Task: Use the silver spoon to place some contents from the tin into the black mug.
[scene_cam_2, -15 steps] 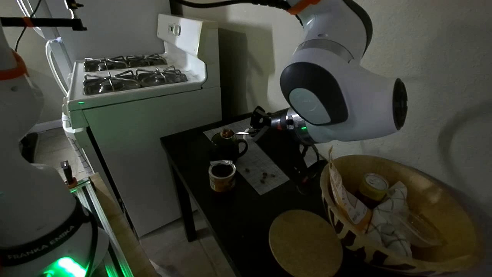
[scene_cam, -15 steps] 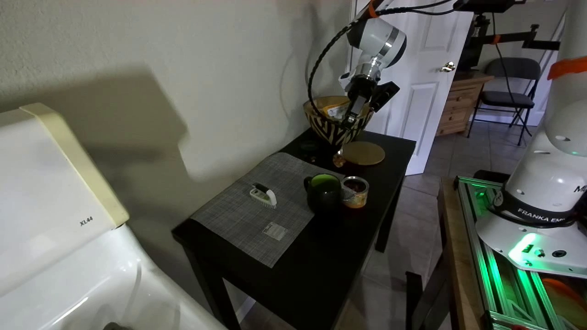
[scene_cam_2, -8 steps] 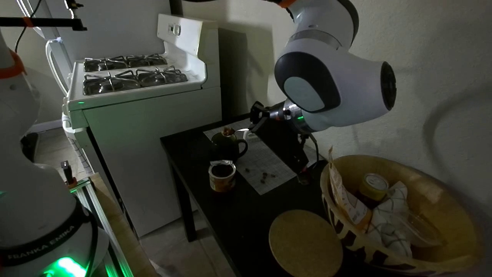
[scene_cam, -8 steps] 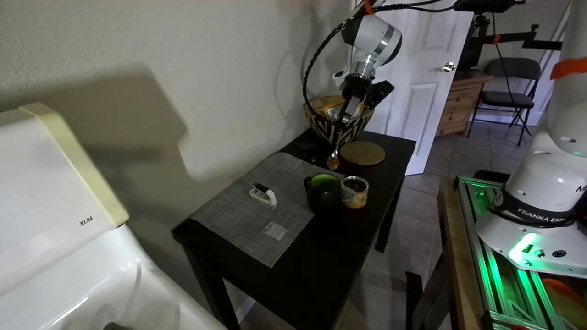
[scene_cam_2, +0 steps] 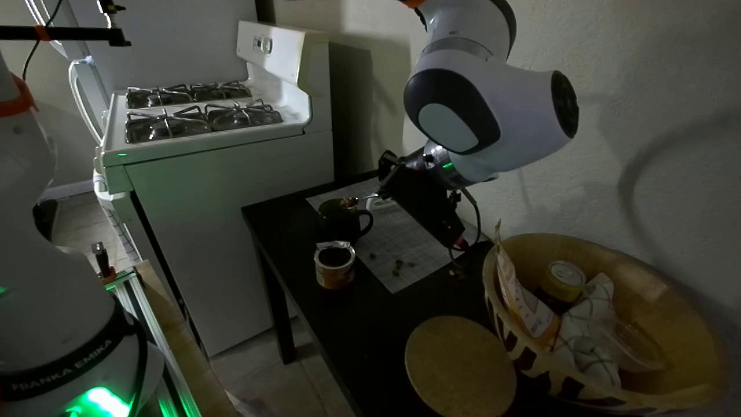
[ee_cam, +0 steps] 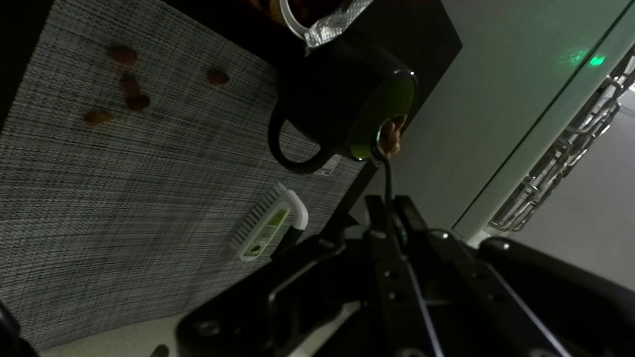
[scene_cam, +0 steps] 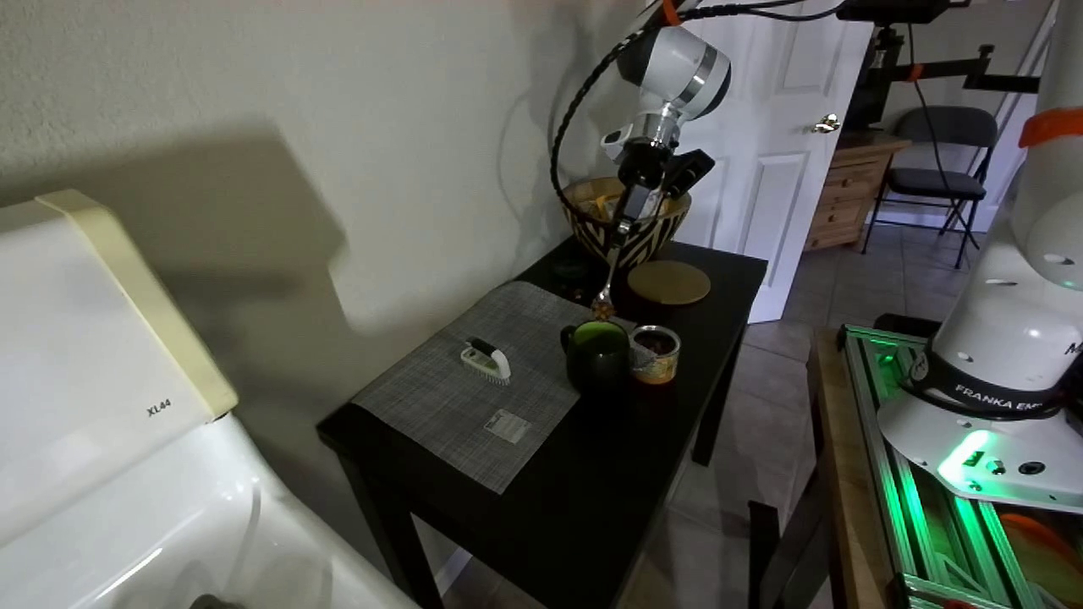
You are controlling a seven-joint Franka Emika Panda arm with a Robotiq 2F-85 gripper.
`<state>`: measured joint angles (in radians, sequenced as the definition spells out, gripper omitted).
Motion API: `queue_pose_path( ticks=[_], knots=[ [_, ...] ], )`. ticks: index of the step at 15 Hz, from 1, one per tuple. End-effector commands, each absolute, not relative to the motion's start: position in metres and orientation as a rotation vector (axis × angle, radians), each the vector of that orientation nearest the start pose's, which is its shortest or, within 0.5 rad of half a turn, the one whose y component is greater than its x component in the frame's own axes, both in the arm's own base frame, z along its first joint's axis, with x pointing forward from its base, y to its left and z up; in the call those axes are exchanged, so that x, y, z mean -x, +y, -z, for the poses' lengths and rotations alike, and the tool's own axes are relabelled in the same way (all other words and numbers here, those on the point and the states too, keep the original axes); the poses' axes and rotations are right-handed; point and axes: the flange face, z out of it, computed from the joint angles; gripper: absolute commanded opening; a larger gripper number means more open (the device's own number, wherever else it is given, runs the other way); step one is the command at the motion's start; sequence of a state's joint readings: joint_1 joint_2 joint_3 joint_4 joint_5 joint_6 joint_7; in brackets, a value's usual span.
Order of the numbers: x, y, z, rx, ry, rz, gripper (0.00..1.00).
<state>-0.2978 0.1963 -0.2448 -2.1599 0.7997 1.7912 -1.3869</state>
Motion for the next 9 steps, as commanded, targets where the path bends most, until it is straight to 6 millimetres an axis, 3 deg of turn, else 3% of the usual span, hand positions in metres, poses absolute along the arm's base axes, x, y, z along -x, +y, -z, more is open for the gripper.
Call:
queue_pose_path(
  ticks=[1,9],
  knots=[
    [-0.465,-0.196,-0.3,2.346,-0.508,0.279,0.02],
    [-0.473,-0.167,-0.314,2.436,-0.621,0.27,0.02]
  ],
)
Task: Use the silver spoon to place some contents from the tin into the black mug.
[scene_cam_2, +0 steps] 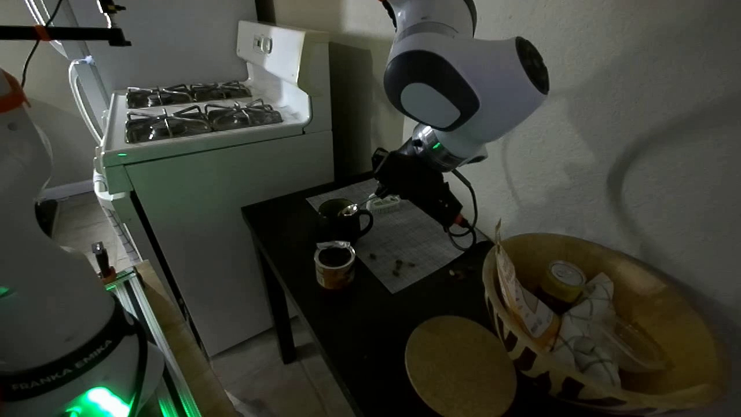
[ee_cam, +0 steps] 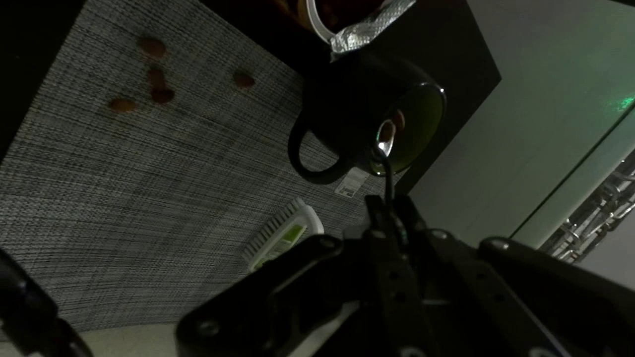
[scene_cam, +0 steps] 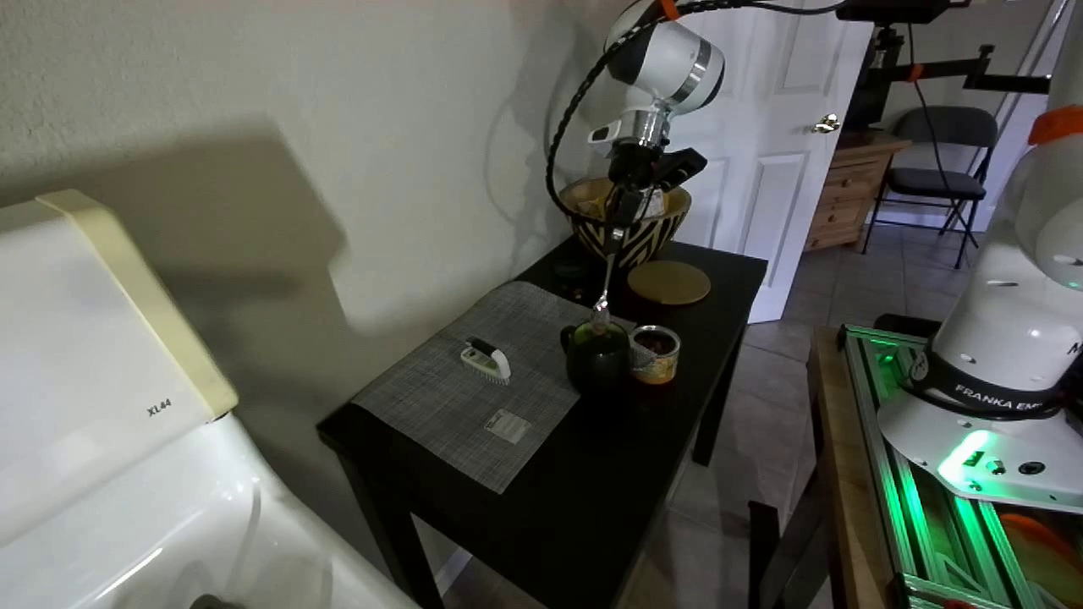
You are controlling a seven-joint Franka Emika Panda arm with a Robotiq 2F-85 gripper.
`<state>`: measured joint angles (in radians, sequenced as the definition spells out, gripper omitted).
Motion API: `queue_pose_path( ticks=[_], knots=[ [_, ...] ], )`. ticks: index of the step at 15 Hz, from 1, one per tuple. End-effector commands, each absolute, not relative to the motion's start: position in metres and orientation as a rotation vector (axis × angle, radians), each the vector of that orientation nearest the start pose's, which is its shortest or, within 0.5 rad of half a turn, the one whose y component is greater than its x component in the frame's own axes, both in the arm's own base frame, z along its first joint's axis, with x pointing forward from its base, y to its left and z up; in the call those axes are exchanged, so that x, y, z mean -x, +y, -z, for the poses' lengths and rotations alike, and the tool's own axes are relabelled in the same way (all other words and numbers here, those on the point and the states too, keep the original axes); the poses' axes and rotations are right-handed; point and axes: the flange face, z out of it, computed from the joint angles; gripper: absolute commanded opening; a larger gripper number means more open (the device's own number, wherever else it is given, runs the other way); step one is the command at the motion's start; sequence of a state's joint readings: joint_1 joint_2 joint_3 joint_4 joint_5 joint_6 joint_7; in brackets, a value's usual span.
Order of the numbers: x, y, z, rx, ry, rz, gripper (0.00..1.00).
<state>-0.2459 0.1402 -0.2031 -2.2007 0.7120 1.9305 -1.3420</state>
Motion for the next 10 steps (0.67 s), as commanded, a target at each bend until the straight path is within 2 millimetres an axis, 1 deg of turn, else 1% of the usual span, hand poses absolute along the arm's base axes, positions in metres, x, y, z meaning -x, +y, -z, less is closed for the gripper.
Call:
queue_pose_path(
  ticks=[1,5,10],
  knots=[
    [-0.474,-0.164,-0.316,2.445,-0.636,0.272,0.02],
    [-0.479,-0.146,-0.324,2.49,-0.735,0.278,0.02],
    [-0.481,-0.117,-0.325,2.506,-0.856,0.245,0.02]
  ],
)
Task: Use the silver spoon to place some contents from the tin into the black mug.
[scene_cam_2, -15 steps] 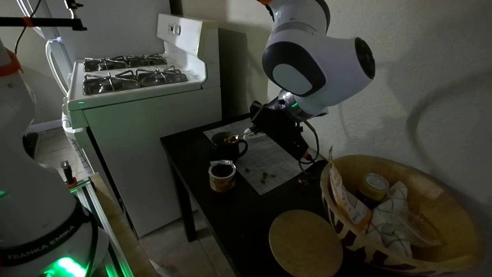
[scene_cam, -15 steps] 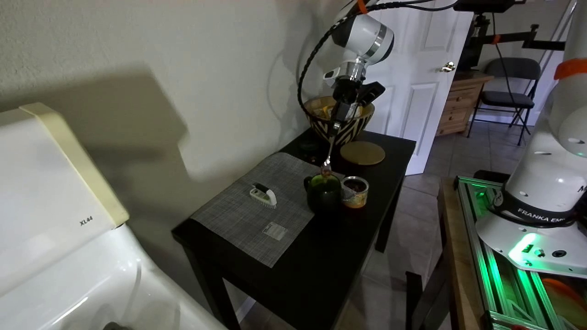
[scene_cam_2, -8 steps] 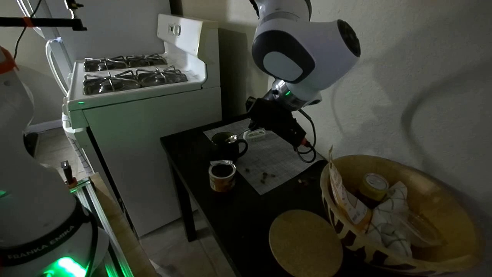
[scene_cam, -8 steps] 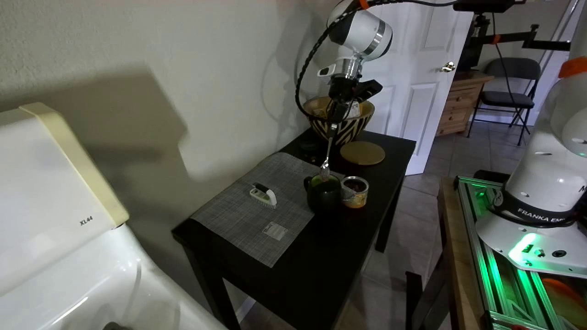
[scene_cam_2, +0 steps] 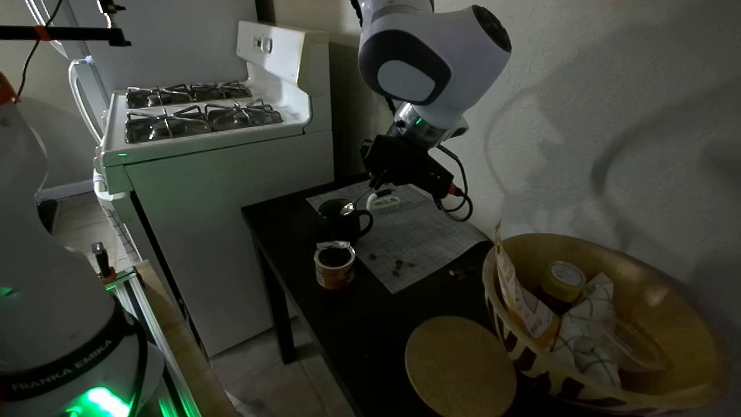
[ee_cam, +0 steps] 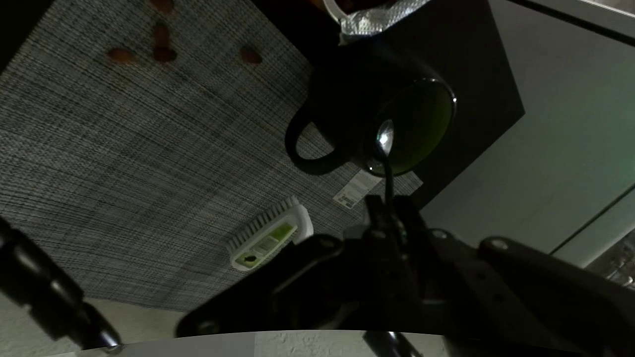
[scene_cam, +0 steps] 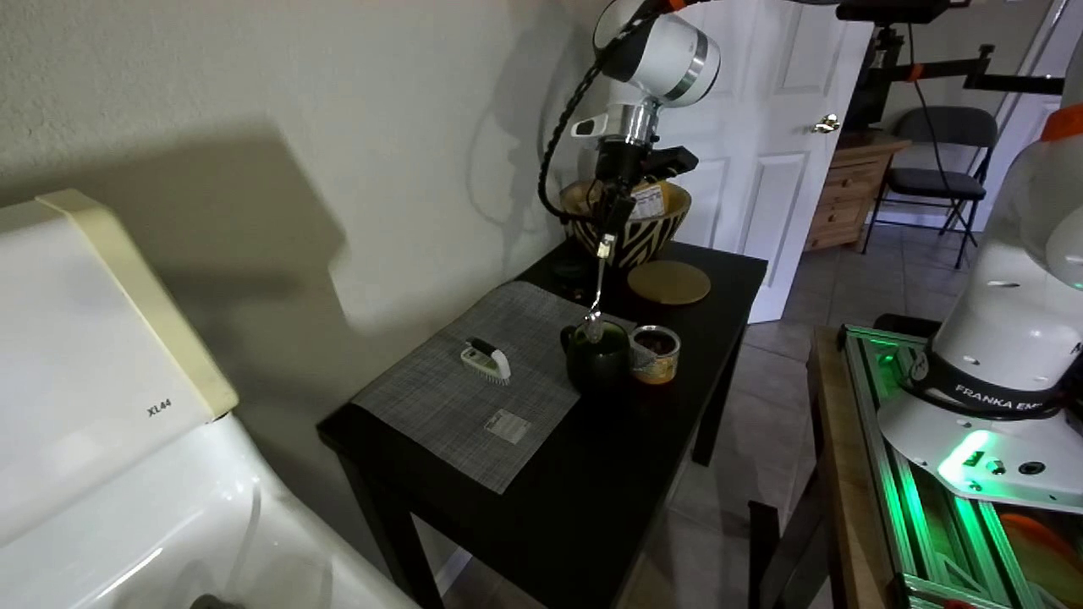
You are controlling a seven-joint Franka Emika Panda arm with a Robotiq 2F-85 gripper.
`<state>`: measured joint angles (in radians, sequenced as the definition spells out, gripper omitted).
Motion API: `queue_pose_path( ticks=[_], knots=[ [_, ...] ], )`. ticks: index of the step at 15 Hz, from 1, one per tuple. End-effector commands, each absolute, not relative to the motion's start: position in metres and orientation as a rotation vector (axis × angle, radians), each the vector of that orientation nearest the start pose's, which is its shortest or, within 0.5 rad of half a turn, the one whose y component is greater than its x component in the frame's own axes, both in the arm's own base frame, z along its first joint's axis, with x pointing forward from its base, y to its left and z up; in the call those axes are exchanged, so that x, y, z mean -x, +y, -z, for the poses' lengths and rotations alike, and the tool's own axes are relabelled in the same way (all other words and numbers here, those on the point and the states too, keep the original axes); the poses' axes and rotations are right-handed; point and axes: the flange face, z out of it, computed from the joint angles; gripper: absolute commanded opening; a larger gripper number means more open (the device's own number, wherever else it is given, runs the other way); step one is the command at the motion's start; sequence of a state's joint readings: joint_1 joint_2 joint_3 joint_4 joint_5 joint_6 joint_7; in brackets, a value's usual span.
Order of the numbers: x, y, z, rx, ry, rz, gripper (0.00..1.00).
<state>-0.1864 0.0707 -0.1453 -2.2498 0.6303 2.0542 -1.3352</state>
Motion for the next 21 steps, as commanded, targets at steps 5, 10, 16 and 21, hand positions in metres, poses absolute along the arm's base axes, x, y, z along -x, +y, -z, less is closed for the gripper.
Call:
queue_pose_path(
  ticks=[5,10,16,21],
  knots=[
    [-0.483,-0.092,-0.318,2.554,-0.988,0.187,0.02],
    [-0.485,-0.075,-0.311,2.614,-1.092,0.166,0.02],
    [-0.483,-0.074,-0.316,2.61,-1.072,0.182,0.41],
    [-0.459,-0.157,-0.362,2.697,-0.916,0.294,0.78]
  ],
)
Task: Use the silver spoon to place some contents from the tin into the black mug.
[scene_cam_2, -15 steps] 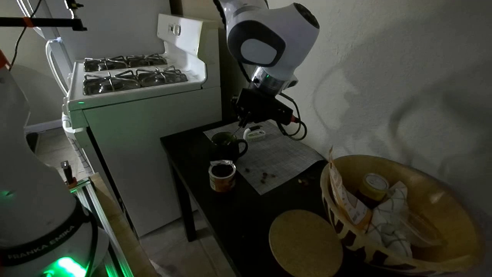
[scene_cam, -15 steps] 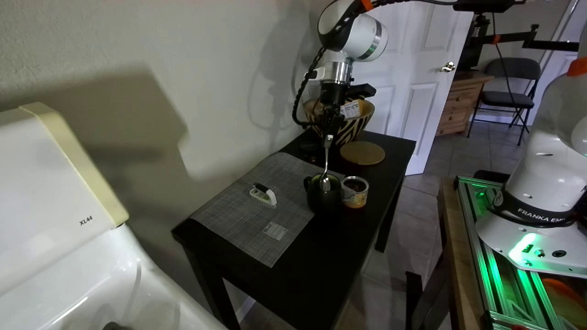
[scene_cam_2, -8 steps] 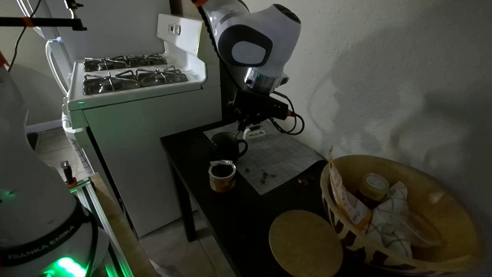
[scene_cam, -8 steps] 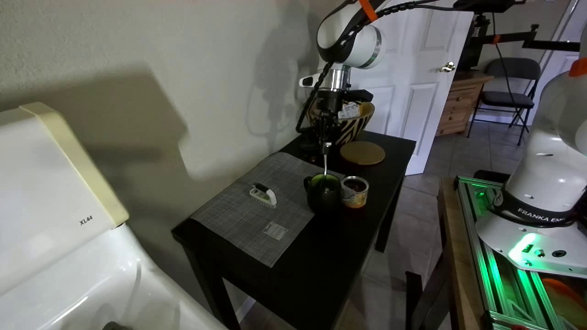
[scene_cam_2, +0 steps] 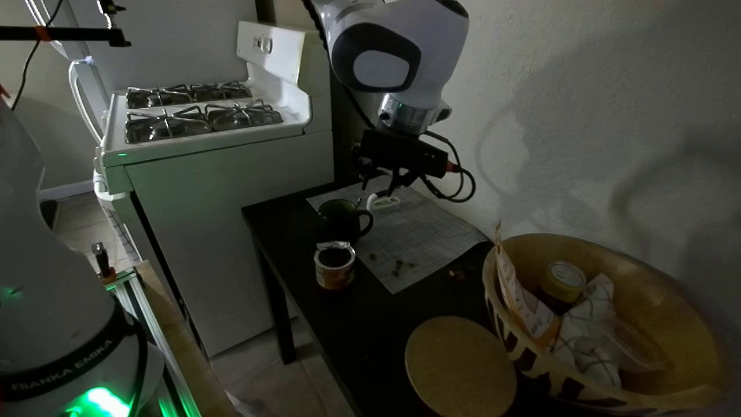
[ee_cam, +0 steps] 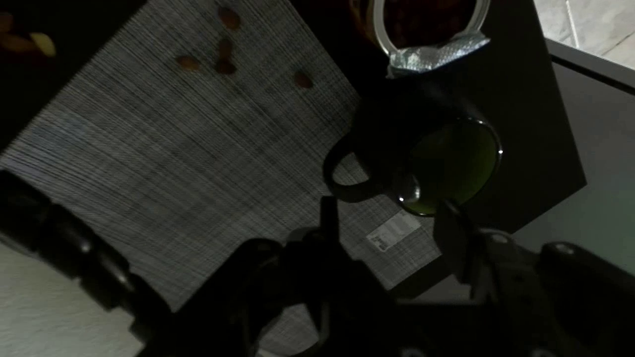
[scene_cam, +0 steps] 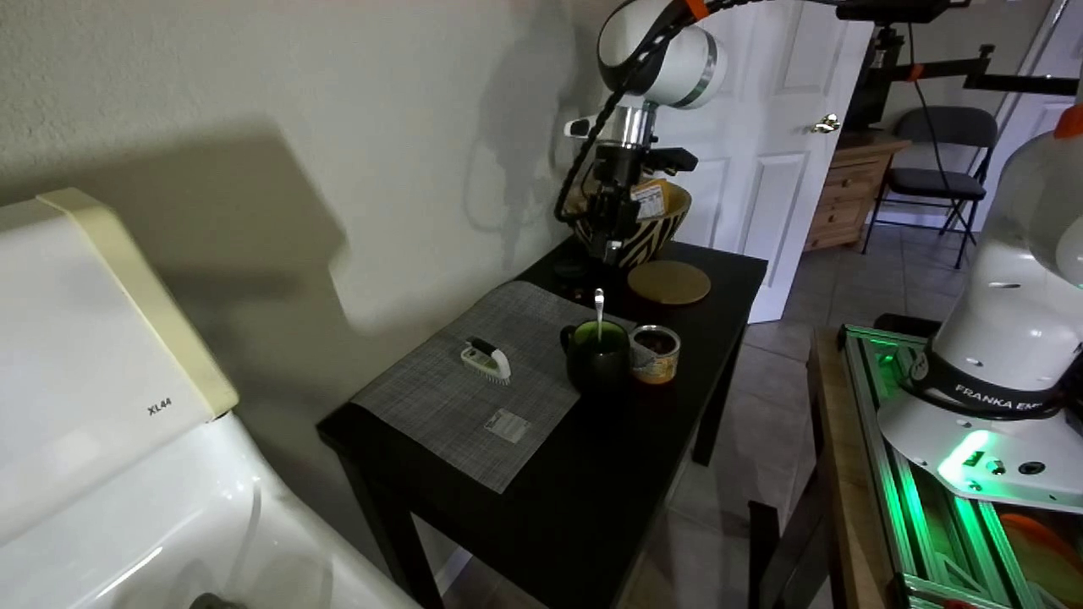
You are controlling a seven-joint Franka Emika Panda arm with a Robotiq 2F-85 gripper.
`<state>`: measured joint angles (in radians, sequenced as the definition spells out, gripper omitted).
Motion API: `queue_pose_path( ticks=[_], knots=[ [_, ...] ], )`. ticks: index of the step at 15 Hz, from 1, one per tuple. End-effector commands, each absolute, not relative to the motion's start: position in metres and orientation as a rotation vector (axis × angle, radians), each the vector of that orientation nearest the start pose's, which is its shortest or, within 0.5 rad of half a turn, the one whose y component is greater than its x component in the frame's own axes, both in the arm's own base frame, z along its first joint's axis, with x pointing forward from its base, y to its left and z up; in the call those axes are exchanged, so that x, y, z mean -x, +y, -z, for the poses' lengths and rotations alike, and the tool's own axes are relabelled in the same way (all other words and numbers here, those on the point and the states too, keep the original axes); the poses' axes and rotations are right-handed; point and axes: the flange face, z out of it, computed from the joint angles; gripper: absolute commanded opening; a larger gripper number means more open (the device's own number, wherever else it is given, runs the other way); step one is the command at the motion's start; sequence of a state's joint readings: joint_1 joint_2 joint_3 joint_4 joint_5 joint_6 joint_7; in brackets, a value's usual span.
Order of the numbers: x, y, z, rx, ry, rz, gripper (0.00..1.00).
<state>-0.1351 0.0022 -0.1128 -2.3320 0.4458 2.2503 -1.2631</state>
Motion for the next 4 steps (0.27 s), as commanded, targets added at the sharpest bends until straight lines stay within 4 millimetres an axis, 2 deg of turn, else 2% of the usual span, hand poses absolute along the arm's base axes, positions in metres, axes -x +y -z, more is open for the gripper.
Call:
queue_pose_path(
  ticks=[1,2,3,4],
  knots=[
    [-0.45,-0.176,-0.371,2.695,-0.911,0.292,0.87],
    [-0.438,-0.194,-0.379,2.682,-0.927,0.273,0.94],
    [-0.461,-0.172,-0.361,2.695,-0.914,0.287,0.99],
    [-0.454,-0.186,-0.369,2.7,-0.897,0.302,0.84]
  ],
)
